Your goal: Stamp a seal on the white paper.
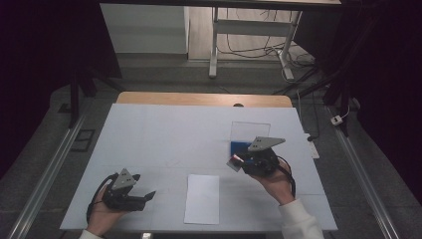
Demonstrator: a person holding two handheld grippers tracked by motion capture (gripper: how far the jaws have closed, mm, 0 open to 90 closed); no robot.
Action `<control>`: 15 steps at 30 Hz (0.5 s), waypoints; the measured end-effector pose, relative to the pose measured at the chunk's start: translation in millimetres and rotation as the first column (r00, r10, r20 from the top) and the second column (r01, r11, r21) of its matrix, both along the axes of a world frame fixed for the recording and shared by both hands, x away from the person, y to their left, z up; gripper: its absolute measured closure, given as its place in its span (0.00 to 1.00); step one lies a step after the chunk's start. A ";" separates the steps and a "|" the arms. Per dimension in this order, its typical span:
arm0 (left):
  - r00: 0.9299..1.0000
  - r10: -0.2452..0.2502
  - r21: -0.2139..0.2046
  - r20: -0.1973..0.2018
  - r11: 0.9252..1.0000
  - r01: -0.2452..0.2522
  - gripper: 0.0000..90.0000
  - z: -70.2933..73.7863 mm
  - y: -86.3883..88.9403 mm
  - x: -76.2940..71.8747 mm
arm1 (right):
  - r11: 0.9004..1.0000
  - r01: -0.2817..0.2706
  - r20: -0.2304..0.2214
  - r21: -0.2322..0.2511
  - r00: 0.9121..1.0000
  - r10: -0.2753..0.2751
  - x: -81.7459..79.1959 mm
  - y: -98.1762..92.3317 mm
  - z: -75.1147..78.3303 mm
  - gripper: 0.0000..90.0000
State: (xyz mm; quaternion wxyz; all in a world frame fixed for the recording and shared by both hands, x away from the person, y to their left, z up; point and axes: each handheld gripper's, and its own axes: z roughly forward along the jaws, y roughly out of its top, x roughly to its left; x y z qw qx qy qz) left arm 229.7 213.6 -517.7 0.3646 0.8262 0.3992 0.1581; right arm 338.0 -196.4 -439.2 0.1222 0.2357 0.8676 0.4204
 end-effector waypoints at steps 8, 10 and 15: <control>1.000 -0.002 0.001 0.001 1.000 0.002 0.22 0.0 0.1 0.4 | 0.999 -0.038 0.005 0.001 0.999 0.038 -10.7 9.8 1.4 0.77; 1.000 -0.002 0.001 0.001 1.000 0.002 0.22 0.0 -0.1 0.4 | 0.999 -0.042 0.004 -0.004 0.999 0.042 -12.9 11.4 1.6 0.77; 1.000 -0.001 -0.002 0.001 1.000 0.001 0.22 0.4 -0.3 0.4 | 0.998 -0.061 -0.005 0.001 0.998 0.061 -16.8 15.8 0.3 0.77</control>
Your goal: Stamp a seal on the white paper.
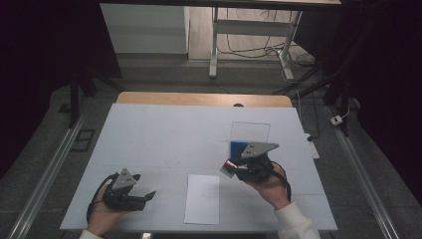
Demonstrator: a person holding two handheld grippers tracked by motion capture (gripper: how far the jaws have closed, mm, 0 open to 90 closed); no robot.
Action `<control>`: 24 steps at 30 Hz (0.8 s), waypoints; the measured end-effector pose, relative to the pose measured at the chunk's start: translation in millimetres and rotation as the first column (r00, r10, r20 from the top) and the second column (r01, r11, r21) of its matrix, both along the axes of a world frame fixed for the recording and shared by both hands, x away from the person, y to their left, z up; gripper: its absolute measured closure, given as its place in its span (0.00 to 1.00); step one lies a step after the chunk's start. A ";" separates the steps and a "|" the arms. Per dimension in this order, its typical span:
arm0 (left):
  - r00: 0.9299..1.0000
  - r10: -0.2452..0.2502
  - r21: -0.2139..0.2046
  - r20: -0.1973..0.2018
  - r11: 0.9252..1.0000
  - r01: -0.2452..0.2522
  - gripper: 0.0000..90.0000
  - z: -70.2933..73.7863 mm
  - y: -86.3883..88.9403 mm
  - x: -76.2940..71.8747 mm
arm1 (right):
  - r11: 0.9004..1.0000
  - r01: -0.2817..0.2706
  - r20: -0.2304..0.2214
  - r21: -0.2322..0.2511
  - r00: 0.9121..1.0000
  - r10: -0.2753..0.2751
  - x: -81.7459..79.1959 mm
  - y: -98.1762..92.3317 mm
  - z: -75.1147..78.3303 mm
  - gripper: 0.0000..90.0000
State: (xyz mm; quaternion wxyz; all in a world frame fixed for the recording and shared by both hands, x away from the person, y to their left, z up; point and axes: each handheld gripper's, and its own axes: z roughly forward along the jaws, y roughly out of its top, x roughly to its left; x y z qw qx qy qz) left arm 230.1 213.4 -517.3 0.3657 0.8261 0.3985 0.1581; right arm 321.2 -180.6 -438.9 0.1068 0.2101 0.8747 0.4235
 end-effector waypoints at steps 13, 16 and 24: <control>1.000 -0.003 -0.003 -0.001 1.000 0.003 0.22 -0.1 -0.7 0.3 | 0.996 -0.092 -0.015 -0.016 0.996 0.092 -15.7 29.2 -4.5 0.77; 1.000 -0.005 -0.002 -0.002 1.000 0.005 0.22 -0.1 -0.7 0.2 | 0.992 -0.118 -0.025 -0.032 0.993 0.118 -19.5 38.6 -10.0 0.77; 1.000 -0.004 0.001 -0.002 1.000 0.004 0.22 -0.8 -1.0 0.3 | 0.984 -0.163 -0.043 -0.068 0.986 0.161 -25.2 55.4 -22.8 0.77</control>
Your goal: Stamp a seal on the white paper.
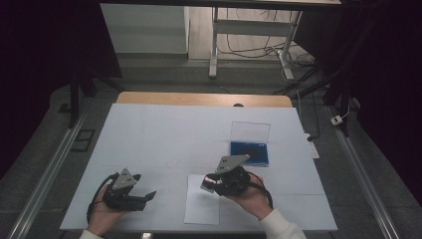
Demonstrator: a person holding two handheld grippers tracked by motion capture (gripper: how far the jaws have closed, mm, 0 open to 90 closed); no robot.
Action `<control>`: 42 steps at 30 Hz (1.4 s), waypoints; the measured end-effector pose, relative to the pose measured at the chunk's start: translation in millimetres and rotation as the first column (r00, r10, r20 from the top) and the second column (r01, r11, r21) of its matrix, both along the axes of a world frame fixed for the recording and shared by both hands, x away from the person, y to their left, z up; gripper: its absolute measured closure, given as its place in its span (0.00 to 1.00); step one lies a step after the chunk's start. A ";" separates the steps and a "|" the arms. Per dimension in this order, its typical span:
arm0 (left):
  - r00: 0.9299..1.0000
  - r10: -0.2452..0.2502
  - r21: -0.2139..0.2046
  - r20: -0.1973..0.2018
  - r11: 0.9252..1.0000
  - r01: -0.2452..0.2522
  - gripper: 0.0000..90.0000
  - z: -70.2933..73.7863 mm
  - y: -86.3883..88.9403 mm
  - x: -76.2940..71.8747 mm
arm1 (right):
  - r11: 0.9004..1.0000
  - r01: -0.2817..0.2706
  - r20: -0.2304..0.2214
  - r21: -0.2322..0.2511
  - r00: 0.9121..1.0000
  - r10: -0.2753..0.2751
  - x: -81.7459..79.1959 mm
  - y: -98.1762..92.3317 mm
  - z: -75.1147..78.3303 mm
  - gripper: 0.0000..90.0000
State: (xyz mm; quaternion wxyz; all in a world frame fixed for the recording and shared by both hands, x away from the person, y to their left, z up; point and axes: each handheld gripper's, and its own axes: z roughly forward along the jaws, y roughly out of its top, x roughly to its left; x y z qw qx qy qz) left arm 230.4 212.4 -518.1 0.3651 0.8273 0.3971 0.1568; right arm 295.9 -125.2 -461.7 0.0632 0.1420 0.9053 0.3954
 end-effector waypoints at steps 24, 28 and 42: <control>1.000 -0.007 0.013 -0.003 1.000 0.007 0.22 -1.5 -0.5 0.0 | 0.995 -0.043 -0.002 -0.092 0.999 0.043 -1.4 21.1 -26.5 0.77; 1.000 -0.010 0.015 -0.004 1.000 0.010 0.22 -1.7 -0.6 0.1 | 0.994 -0.043 -0.006 -0.099 0.999 0.042 -1.4 22.5 -28.9 0.77; 1.000 -0.011 0.015 -0.006 1.000 0.011 0.22 -2.1 -0.1 0.2 | 0.989 -0.047 0.004 -0.137 0.999 0.048 -0.9 24.2 -35.1 0.77</control>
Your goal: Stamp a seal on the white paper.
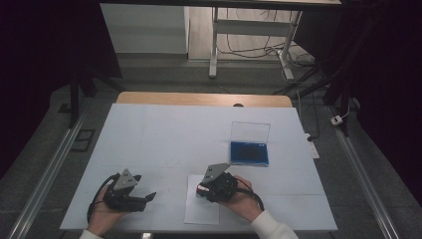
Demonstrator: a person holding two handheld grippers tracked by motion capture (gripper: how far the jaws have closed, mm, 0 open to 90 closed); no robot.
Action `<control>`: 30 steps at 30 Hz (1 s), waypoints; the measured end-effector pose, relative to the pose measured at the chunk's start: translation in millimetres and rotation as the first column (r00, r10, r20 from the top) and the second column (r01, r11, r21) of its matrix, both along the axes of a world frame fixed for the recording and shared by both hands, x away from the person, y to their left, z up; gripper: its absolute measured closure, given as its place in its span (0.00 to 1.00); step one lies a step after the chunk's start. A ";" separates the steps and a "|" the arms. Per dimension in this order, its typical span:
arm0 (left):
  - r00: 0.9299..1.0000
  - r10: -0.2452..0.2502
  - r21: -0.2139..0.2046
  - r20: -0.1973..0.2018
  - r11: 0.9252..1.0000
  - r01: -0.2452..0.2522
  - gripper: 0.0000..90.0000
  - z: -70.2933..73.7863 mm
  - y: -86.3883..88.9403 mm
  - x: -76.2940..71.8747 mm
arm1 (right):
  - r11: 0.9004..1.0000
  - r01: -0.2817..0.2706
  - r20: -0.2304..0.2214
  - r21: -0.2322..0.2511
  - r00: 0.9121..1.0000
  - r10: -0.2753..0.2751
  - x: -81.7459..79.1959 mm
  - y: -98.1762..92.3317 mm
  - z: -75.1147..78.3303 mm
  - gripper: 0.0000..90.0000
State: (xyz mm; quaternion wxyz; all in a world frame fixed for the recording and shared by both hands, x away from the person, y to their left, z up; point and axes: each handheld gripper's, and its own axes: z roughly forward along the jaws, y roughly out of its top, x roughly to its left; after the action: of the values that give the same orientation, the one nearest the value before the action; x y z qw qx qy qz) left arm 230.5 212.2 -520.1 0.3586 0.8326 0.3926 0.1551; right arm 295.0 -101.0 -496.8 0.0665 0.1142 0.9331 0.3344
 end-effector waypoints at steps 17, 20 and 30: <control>1.000 -0.001 0.003 -0.001 1.000 0.001 0.22 -0.4 -0.4 0.3 | 1.000 0.000 0.001 -0.008 1.000 0.000 0.1 1.3 -0.2 0.77; 1.000 0.000 0.004 -0.001 1.000 0.000 0.22 -0.5 -0.6 0.3 | 1.000 -0.001 -0.005 -0.021 1.000 0.001 0.3 2.3 0.8 0.77; 1.000 0.002 0.006 -0.003 1.000 -0.002 0.22 -0.4 -1.3 0.0 | 0.998 0.000 -0.004 -0.057 1.000 0.000 0.4 6.0 1.6 0.77</control>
State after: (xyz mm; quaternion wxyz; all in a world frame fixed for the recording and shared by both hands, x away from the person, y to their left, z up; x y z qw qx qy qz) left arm 230.5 210.9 -520.6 0.3555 0.8336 0.3932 0.1555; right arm 295.4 -95.0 -495.2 0.0677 0.1129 0.9424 0.3076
